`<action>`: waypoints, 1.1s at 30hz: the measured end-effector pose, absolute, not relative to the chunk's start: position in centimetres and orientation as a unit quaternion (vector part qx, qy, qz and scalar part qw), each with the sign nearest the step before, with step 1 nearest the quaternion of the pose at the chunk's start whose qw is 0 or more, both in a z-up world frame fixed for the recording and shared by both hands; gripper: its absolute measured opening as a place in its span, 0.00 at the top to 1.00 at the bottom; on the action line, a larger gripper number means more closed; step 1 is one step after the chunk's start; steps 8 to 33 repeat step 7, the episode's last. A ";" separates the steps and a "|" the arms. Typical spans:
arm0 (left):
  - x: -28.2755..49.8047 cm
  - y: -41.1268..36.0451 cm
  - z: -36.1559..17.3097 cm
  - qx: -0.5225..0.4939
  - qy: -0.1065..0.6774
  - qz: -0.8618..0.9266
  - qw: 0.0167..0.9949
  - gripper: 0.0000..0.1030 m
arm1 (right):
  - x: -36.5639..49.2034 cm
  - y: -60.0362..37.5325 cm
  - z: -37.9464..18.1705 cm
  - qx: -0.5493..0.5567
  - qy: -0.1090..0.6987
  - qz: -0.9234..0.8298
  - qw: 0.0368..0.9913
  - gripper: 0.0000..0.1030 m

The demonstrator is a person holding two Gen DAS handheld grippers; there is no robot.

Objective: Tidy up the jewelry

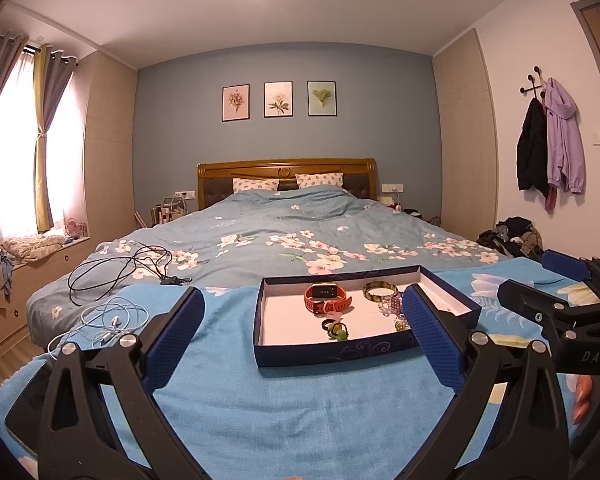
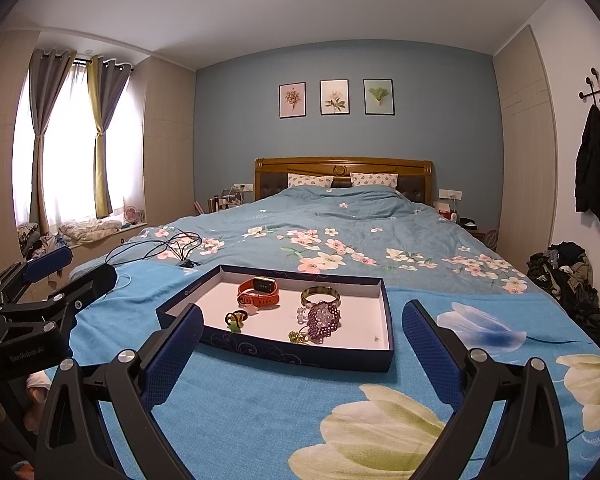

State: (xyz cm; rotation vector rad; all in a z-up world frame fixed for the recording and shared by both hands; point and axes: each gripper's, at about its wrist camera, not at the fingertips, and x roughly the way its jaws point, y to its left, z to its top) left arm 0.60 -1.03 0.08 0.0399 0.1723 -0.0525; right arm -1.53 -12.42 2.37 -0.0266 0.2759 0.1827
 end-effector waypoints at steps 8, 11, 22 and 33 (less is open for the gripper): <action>3.0 0.4 -0.8 0.015 0.141 -0.021 0.990 0.05 | 1.7 -15.6 1.4 -0.021 0.218 0.072 0.973 0.07; 3.0 0.4 -0.8 0.015 0.141 -0.021 0.990 0.05 | 1.7 -15.6 1.4 -0.021 0.218 0.072 0.973 0.07; 3.0 0.4 -0.8 0.015 0.141 -0.021 0.990 0.05 | 1.7 -15.6 1.4 -0.021 0.218 0.072 0.973 0.07; 3.0 0.4 -0.8 0.015 0.141 -0.021 0.990 0.05 | 1.7 -15.6 1.4 -0.021 0.218 0.072 0.973 0.07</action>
